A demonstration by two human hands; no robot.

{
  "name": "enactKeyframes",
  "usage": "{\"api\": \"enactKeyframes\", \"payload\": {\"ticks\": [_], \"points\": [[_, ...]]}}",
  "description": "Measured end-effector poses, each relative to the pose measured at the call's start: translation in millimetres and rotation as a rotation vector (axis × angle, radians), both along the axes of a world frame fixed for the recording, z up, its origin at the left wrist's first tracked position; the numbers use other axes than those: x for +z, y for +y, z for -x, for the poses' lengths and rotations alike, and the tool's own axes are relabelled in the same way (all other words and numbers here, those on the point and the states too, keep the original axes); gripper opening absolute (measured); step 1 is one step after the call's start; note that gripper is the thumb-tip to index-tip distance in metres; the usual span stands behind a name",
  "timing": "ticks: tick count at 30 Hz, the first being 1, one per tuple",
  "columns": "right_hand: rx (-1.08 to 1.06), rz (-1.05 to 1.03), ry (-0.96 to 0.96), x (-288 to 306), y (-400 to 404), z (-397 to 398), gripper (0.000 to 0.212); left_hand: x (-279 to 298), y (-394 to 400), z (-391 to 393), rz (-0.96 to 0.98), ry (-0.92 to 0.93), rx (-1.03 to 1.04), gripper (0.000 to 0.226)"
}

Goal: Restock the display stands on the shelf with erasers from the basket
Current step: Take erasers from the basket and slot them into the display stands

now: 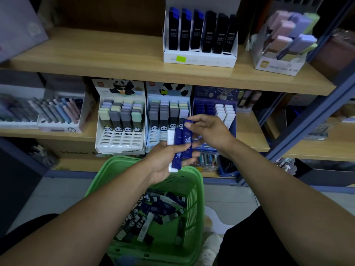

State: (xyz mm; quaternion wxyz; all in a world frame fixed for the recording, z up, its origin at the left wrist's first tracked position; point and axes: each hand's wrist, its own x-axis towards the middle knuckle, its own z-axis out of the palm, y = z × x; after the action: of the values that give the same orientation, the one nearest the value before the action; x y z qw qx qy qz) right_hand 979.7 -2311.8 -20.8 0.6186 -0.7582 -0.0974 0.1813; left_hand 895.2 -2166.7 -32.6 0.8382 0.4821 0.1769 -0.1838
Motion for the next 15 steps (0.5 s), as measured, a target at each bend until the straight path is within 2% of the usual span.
{"api": "enactKeyframes", "payload": {"ticks": [3,5,7,9,11,15], "points": [[-0.150,-0.065,-0.059,-2,-2,-7,0.018,-3,2,-2,0.018,0.082,0.098,0.025],[-0.290,-0.098,-0.186,-4,-8,-13,0.018,-3,5,-4,0.052,0.110,0.143,0.027],[-0.388,-0.036,-0.349,-6,-16,-19,0.017,-1,7,-3,0.077,0.115,0.166,0.030],[-0.453,0.000,-0.421,-9,-23,-25,0.013,0,7,-2,0.081,0.111,0.160,0.031],[-0.466,-0.004,-0.402,-13,-25,-30,0.014,1,5,-1,0.049,0.100,0.150,0.032],[-0.396,0.121,-0.429,-22,-19,-33,0.016,0,3,-2,0.006,0.085,0.163,0.029]]}}
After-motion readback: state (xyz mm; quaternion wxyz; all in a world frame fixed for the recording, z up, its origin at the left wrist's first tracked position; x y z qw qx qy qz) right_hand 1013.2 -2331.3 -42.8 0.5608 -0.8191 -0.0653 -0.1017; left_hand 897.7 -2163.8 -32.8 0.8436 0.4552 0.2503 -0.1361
